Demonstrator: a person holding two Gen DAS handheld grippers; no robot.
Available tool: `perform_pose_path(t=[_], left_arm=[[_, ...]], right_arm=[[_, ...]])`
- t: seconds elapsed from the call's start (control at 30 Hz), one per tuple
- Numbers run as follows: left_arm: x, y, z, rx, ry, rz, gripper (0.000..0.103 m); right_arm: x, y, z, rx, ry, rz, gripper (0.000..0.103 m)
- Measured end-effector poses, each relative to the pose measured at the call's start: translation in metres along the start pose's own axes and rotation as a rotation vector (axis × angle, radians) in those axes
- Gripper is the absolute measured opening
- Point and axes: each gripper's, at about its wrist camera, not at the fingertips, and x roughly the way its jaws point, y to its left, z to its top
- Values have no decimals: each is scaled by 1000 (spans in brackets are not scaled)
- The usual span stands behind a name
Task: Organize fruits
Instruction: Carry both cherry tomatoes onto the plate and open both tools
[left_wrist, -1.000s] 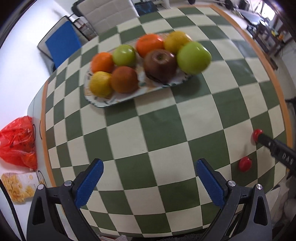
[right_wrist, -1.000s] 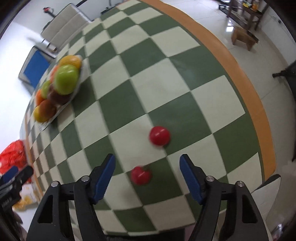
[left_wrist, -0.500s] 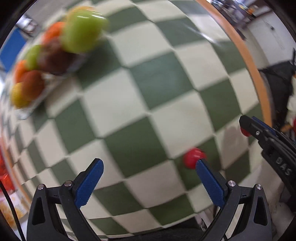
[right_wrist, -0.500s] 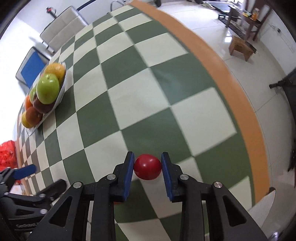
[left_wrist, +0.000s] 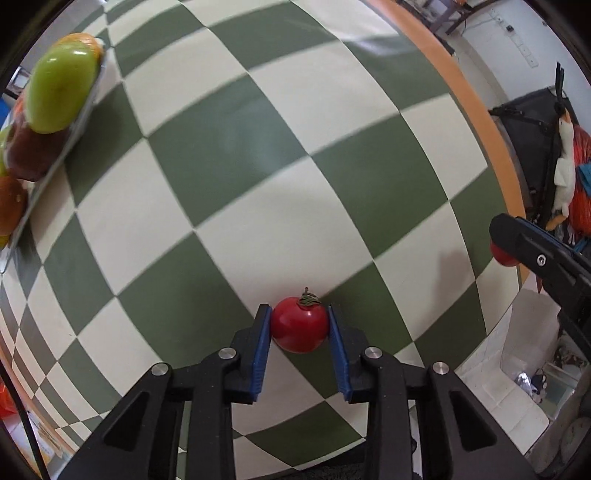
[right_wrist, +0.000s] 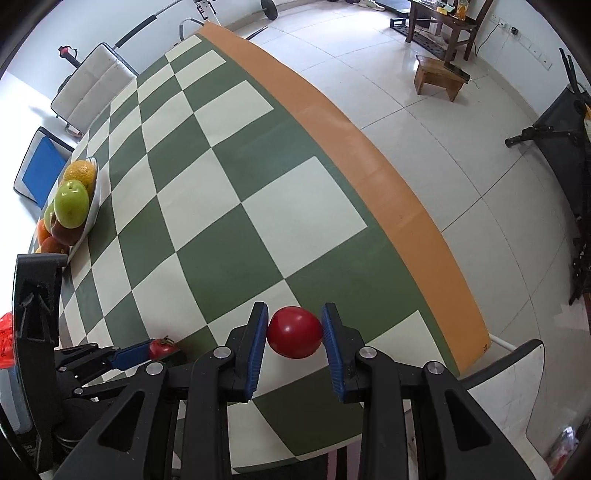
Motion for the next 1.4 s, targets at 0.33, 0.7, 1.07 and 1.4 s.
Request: perform_pose_path(t=[0.33, 0.7, 1.07, 1.4], left_arm=[[-48, 109, -8, -268, -86, -114, 27], [-107, 246, -63, -694, -264, -211, 27], [-68, 325, -48, -1007, -243, -457, 28], [-50, 343, -46, -1101, -205, -551, 28]], right_arm=[[-15, 52, 15, -87, -24, 67, 33], [-14, 188, 23, -295, 11, 277, 33], [42, 332, 36, -479, 32, 384, 33], [72, 363, 44, -561, 24, 319, 33]])
